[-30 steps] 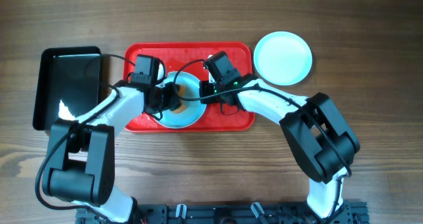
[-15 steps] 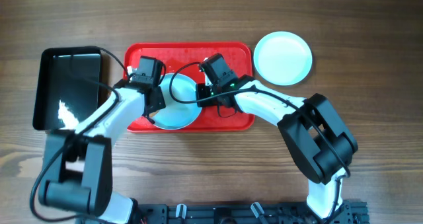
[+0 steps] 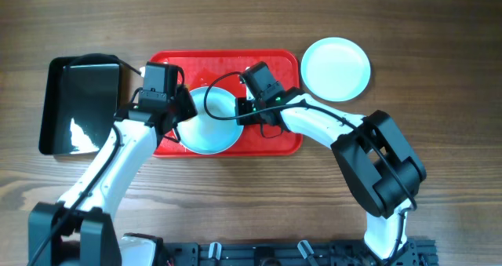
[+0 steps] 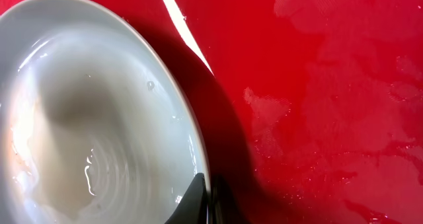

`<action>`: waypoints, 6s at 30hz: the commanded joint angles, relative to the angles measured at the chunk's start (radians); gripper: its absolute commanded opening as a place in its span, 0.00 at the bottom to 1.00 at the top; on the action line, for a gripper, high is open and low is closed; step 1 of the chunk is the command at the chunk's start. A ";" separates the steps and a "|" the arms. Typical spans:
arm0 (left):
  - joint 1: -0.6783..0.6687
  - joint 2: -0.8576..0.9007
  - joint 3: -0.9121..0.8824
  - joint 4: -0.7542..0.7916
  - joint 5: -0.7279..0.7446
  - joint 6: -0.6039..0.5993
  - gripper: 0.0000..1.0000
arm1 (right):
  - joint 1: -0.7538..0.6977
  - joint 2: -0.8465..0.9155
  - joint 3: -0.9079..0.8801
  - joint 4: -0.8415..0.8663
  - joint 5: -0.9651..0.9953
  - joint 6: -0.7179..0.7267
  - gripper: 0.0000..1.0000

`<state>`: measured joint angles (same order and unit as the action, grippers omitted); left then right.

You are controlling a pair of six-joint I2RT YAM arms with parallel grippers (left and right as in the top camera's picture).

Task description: Clean dirty plates on tray and stack at the side

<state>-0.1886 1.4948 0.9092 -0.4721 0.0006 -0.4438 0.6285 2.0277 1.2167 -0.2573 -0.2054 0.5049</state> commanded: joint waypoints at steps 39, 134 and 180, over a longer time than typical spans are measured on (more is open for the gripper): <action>0.001 -0.224 -0.006 -0.133 -0.193 -0.042 0.04 | -0.008 0.040 0.263 -0.324 0.266 -0.154 0.04; 0.001 -0.041 -0.006 -0.037 -0.035 -0.036 0.04 | -0.706 -0.020 0.260 -0.444 -0.720 -0.323 0.70; 0.662 -0.269 -0.006 0.153 0.317 -0.127 1.00 | -0.044 -0.164 0.260 -0.405 -0.344 -0.167 0.71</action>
<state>0.4698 1.3876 0.9020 -0.2737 0.2058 -0.5190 0.5838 1.9957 1.4776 -0.6506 -0.5053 0.3656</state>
